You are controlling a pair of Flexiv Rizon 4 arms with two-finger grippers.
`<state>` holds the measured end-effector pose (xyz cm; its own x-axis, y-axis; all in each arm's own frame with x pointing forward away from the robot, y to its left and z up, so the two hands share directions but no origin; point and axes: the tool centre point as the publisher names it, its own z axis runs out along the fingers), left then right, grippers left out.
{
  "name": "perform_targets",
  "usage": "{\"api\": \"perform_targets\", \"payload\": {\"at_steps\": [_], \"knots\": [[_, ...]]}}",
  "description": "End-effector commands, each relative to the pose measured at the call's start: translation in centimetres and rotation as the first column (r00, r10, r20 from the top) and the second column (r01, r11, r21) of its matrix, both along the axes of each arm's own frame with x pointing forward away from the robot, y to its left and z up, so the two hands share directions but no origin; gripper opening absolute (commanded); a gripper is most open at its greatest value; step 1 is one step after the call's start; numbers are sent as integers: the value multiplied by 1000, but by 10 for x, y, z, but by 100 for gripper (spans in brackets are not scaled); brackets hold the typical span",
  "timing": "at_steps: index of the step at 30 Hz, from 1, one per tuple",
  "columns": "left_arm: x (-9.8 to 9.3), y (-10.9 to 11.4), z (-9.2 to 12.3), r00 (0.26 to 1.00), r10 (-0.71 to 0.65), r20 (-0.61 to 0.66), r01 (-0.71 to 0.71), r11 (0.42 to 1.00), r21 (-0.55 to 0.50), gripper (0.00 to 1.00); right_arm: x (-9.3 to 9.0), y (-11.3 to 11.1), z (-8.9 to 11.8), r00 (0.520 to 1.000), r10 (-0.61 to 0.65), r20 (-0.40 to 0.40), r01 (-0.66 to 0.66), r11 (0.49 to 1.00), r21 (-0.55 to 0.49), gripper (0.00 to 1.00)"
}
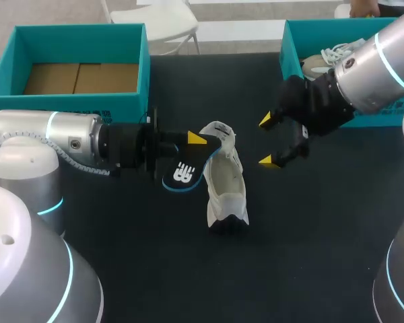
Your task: Take the shoe out of the shoebox, open the shoe tongue, remove and reinsert the insole, then place the shoe into the shoebox
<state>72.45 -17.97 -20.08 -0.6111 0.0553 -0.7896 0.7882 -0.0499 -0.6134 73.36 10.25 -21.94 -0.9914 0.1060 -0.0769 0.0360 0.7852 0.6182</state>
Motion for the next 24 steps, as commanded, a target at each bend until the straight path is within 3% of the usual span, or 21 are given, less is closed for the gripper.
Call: {"api": "perform_targets", "payload": {"at_steps": [1, 6, 14, 24], "knots": [[-1, 0, 0, 1000, 2, 1, -2, 1000, 1, 0, 4, 1, -15, 1000, 16, -23, -17, 999, -43, 100], [-1, 0, 0, 1000, 2, 1, -2, 1000, 1, 0, 9, 5, -37, 999, 41, -9, -42, 994, -106, 100], [-1, 0, 0, 1000, 2, 1, -2, 1000, 1, 0, 11, 8, -76, 999, 41, 17, -39, 993, -110, 100], [-1, 0, 0, 1000, 2, 1, -2, 1000, 1, 0, 21, 9, -106, 996, 87, -19, -89, 989, -122, 100]]}}
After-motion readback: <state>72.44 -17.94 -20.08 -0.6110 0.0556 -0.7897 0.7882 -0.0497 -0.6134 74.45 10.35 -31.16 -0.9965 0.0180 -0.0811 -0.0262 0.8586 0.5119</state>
